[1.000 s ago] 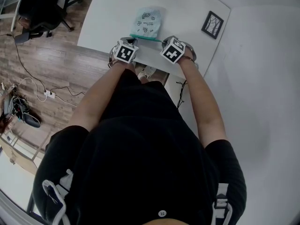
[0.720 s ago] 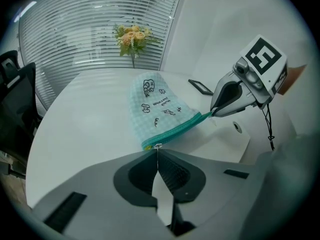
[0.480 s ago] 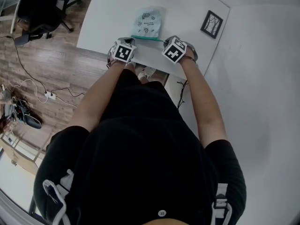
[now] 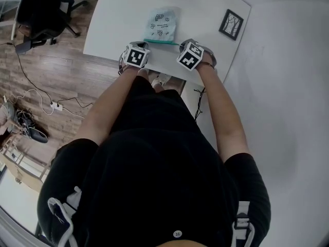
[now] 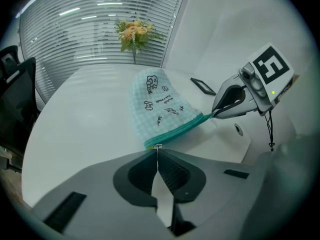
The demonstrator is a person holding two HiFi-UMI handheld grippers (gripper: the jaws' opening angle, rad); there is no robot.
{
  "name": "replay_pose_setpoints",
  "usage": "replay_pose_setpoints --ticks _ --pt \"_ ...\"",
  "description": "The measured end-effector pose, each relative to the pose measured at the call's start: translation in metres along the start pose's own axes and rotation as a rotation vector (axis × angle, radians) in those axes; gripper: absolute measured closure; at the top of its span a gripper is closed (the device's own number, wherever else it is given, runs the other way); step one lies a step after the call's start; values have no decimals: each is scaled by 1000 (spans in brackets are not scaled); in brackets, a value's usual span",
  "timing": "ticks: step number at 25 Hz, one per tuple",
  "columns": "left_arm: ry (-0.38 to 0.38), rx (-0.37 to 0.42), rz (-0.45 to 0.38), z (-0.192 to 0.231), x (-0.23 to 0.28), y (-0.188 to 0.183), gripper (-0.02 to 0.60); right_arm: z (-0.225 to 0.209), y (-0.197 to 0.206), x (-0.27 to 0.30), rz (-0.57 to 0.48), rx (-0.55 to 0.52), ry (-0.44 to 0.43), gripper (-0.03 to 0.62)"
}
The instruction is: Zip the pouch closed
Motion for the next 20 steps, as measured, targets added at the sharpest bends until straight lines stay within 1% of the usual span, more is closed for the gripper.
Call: replay_pose_setpoints --ticks 3,7,8,10,14,17,20 --pt "-13 -9 17 3 -1 2 569 2 2 1 1 -16 0 558" --pt "-24 -15 13 6 -3 3 560 2 5 1 2 -1 -6 527" --pt "-18 -15 10 6 -3 4 548 2 7 1 0 4 -10 521" --pt "12 -13 -4 3 0 7 494 3 9 1 -4 12 -15 517" --pt "48 0 -10 -4 -9 10 462 7 13 -3 -19 19 -16 510" --pt "65 31 -58 0 -24 6 449 7 12 -5 -55 20 -3 510" --pt "119 14 -169 -2 -51 -7 448 10 5 -19 -125 39 13 509"
Point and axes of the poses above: the fingertips, and each gripper's own axes: x forward along the fingers, z to its left, y out of its underside, the point moved 8 cm from there along -x, backward along the fingers, and after that the axes turned 9 degrees about -z, right-handed, at the moved point
